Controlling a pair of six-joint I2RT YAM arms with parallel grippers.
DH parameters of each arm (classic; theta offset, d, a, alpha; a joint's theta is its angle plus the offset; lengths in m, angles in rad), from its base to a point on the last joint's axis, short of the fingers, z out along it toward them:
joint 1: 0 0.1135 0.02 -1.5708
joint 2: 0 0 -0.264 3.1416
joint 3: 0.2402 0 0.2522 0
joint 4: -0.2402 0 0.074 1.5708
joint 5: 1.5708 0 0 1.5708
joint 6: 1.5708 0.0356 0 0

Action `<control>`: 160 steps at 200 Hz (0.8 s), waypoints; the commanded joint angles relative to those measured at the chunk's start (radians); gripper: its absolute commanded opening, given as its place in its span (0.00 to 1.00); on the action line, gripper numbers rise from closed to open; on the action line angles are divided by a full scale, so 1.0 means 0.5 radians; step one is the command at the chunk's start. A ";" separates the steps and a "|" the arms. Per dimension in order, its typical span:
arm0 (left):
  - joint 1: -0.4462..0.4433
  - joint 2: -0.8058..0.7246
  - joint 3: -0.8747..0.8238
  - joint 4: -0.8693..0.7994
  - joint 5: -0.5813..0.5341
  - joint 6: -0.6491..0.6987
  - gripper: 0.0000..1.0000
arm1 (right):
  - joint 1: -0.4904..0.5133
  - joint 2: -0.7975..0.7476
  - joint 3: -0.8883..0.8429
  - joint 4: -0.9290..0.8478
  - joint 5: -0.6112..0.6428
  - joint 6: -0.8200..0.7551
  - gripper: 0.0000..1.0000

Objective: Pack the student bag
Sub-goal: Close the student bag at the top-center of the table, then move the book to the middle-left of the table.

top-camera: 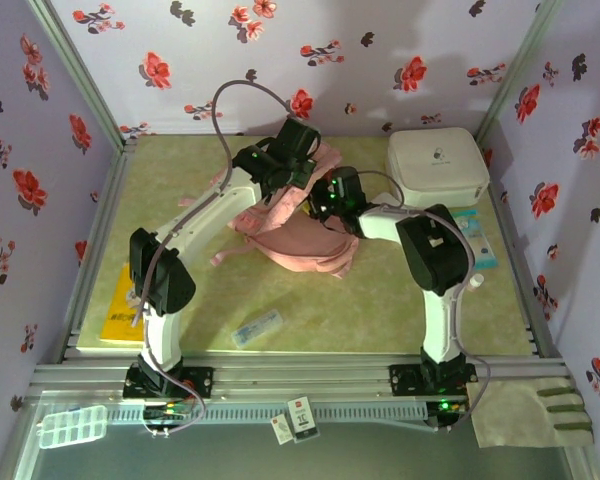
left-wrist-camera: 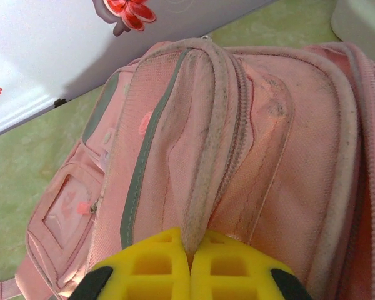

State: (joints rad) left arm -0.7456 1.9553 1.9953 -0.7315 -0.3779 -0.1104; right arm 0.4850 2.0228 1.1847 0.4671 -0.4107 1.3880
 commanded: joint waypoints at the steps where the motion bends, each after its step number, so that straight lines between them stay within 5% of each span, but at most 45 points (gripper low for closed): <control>1: 0.035 -0.011 0.127 0.140 0.033 -0.097 0.00 | -0.067 -0.282 -0.178 -0.061 -0.101 -0.025 0.48; 33: 0.058 0.027 0.116 0.112 0.167 -0.098 0.02 | -0.113 -0.661 -0.541 -0.246 -0.087 -0.114 0.55; 91: 0.141 -0.057 -0.140 0.143 0.403 -0.311 0.73 | -0.299 -1.431 -0.980 -1.021 0.464 -0.593 0.72; 124: 0.314 -0.244 -0.468 0.220 0.418 -0.522 0.82 | -0.359 -1.708 -0.883 -1.420 0.843 -0.985 0.79; 160: 0.656 -0.617 -1.175 0.459 0.415 -0.930 0.88 | -0.360 -1.751 -0.771 -1.426 0.818 -1.216 0.83</control>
State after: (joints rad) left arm -0.5255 1.7973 1.5875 -0.5915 -0.1734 -0.3943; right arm 0.3058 1.1557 0.7509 -0.1860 -0.0563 0.9211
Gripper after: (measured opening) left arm 0.865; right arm 0.821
